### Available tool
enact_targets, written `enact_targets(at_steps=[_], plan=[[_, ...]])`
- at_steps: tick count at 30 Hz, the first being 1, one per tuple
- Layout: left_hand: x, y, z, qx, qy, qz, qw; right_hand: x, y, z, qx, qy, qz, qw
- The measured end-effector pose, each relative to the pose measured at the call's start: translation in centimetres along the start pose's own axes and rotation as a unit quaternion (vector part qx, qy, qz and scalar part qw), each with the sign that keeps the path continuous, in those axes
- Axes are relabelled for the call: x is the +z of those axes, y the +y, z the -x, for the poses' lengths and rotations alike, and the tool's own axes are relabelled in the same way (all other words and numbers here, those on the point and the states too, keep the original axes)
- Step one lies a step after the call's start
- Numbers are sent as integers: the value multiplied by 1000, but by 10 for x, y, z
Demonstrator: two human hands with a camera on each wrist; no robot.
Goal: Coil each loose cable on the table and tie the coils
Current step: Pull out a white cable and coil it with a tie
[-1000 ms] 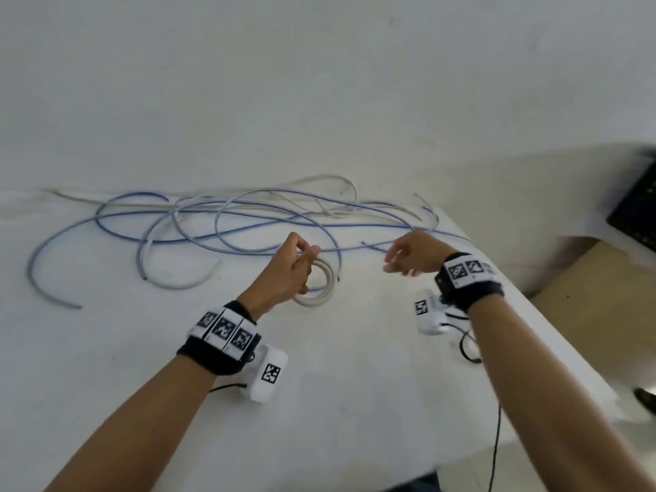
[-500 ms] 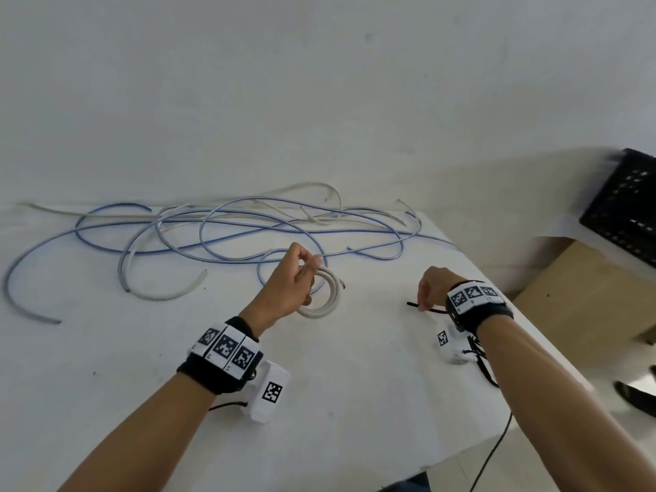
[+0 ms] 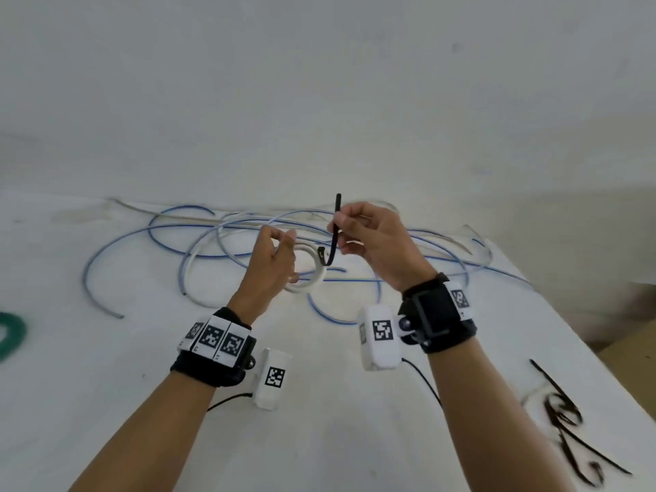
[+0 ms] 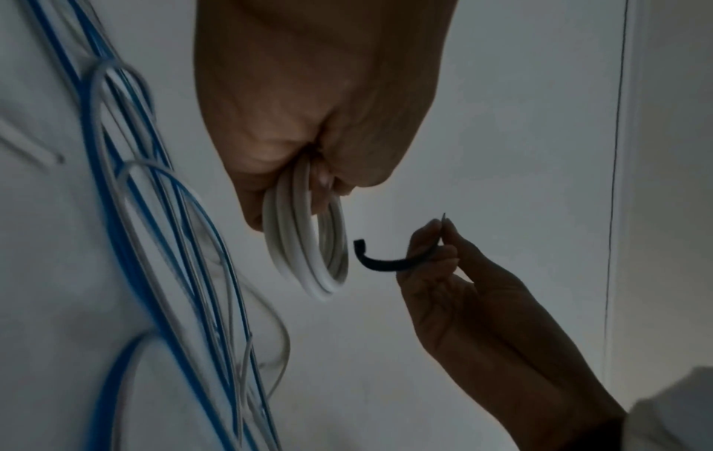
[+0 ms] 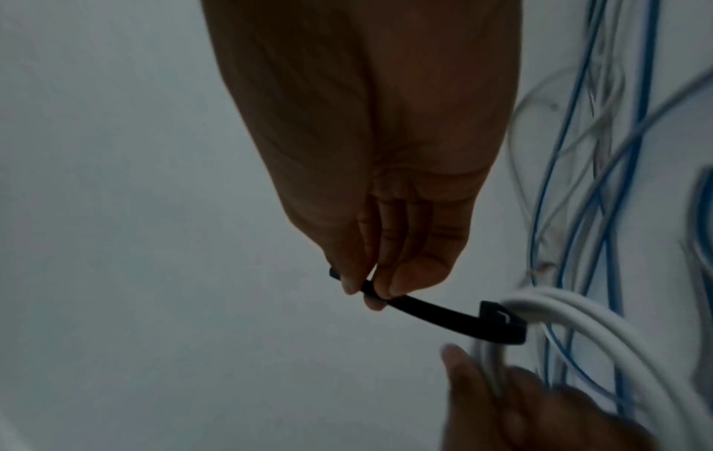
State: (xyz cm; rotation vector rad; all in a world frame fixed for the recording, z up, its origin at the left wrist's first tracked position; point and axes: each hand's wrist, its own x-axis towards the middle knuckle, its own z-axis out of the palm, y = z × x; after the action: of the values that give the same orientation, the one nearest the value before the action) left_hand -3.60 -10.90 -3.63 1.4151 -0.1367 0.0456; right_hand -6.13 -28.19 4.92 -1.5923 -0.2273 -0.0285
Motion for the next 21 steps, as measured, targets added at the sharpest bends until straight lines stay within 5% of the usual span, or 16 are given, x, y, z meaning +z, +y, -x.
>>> enact_targets(at_steps=[5, 10, 14, 21], plan=[[-28, 10, -10, 33, 59, -54, 996, 55, 37, -32, -5, 1, -27, 1000], [-50, 12, -12, 64, 87, -106, 988, 82, 52, -42, -85, 10, -17, 996], [-66, 17, -12, 35, 115, -77, 990, 95, 60, -37, -119, -19, -25, 992], [-82, 24, -14, 29, 76, -61, 995, 96, 57, -32, -125, -73, -47, 988]])
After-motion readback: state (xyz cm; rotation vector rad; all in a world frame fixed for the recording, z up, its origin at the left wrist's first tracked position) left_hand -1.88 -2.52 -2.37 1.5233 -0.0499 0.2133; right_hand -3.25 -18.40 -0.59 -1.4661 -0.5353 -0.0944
